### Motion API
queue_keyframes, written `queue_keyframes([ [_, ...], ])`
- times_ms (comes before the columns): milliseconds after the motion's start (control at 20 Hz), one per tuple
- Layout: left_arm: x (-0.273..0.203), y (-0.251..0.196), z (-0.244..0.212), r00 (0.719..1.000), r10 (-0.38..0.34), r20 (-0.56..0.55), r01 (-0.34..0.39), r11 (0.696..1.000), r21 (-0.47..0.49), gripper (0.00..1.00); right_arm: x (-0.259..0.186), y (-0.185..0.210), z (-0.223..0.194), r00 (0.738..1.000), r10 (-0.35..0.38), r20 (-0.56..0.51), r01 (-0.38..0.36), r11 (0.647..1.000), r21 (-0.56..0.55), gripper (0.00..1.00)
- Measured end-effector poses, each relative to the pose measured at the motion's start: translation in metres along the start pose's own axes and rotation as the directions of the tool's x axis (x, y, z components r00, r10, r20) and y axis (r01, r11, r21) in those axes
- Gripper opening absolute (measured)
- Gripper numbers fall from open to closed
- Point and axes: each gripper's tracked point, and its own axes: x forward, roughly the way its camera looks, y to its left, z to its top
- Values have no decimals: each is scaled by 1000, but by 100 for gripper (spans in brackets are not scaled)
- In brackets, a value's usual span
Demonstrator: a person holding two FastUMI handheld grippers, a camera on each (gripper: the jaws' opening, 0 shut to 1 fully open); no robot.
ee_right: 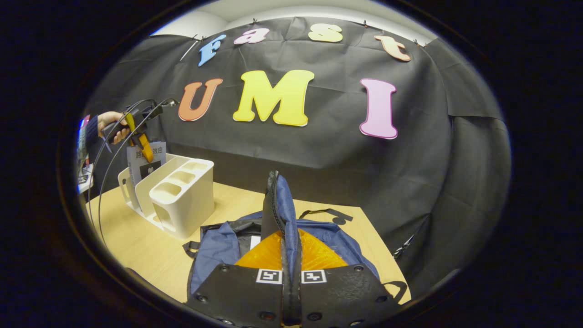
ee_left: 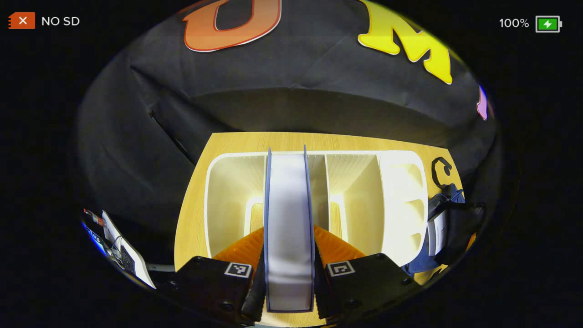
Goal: Open the schoolbag, grab two books from the bookshelf and put them into the schoolbag.
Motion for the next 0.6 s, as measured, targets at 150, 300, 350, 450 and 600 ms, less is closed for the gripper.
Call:
queue_keyframes([
  [150, -10, 7, -2, 1000, 1, 20, -1, 999, -40, 45, -1, -1, -2, 1000, 3, 3, -3, 1000, 3, 0],
  [300, -25, 13, -11, 999, 8, 38, -6, 998, -65, 45, -1, -3, -2, 1000, 3, 3, -3, 1000, 18, 0],
  [350, -32, 11, -15, 999, 6, 45, -3, 998, -66, 49, -1, -2, 0, 1000, 4, 3, -4, 1000, 18, 0],
  [450, -47, 11, -22, 997, 17, 73, -13, 998, -53, 45, 1, 0, -2, 1000, 5, 10, -5, 1000, 12, 2],
  [600, -72, 5, -33, 993, 0, 116, 5, 999, -43, 45, 2, 4, -8, 1000, 1, -4, -1, 1000, -3, 1],
])
